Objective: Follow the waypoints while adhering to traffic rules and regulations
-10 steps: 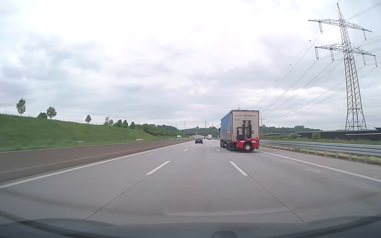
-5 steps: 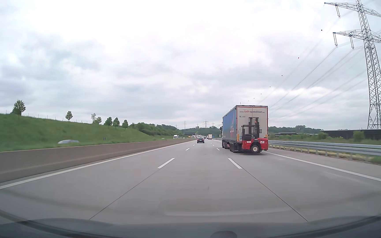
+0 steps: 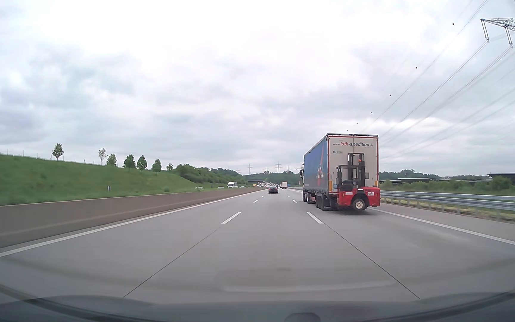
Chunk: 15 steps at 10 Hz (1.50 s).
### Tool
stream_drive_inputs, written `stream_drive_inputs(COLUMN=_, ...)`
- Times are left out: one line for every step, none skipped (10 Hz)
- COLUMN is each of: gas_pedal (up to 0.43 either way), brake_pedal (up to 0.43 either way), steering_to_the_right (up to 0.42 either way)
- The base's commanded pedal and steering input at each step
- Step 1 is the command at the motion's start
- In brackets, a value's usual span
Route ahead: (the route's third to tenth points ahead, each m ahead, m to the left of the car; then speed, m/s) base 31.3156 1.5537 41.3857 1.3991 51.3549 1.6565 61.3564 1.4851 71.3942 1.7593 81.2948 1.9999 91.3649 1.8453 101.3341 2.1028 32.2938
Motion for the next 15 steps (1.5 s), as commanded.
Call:
stream_drive_inputs(gas_pedal=0.358, brake_pedal=0.000, steering_to_the_right=-0.001)
stream_drive_inputs(gas_pedal=0.358, brake_pedal=0.000, steering_to_the_right=-0.001)
stream_drive_inputs(gas_pedal=0.358, brake_pedal=0.000, steering_to_the_right=-0.001)
stream_drive_inputs(gas_pedal=0.358, brake_pedal=0.000, steering_to_the_right=-0.001)
stream_drive_inputs(gas_pedal=0.358, brake_pedal=0.000, steering_to_the_right=-0.001)
stream_drive_inputs(gas_pedal=0.358, brake_pedal=0.000, steering_to_the_right=-0.001)
stream_drive_inputs(gas_pedal=0.358, brake_pedal=0.000, steering_to_the_right=-0.001)
stream_drive_inputs(gas_pedal=0.358, brake_pedal=0.000, steering_to_the_right=-0.001)
stream_drive_inputs(gas_pedal=0.358, brake_pedal=0.000, steering_to_the_right=-0.001)
stream_drive_inputs(gas_pedal=0.358, brake_pedal=0.000, steering_to_the_right=-0.001)
stream_drive_inputs(gas_pedal=0.358, brake_pedal=0.000, steering_to_the_right=-0.001)
stream_drive_inputs(gas_pedal=0.358, brake_pedal=0.000, steering_to_the_right=-0.001)
stream_drive_inputs(gas_pedal=0.358, brake_pedal=0.000, steering_to_the_right=-0.001)
stream_drive_inputs(gas_pedal=0.350, brake_pedal=0.000, steering_to_the_right=-0.001)
stream_drive_inputs(gas_pedal=0.350, brake_pedal=0.000, steering_to_the_right=-0.001)
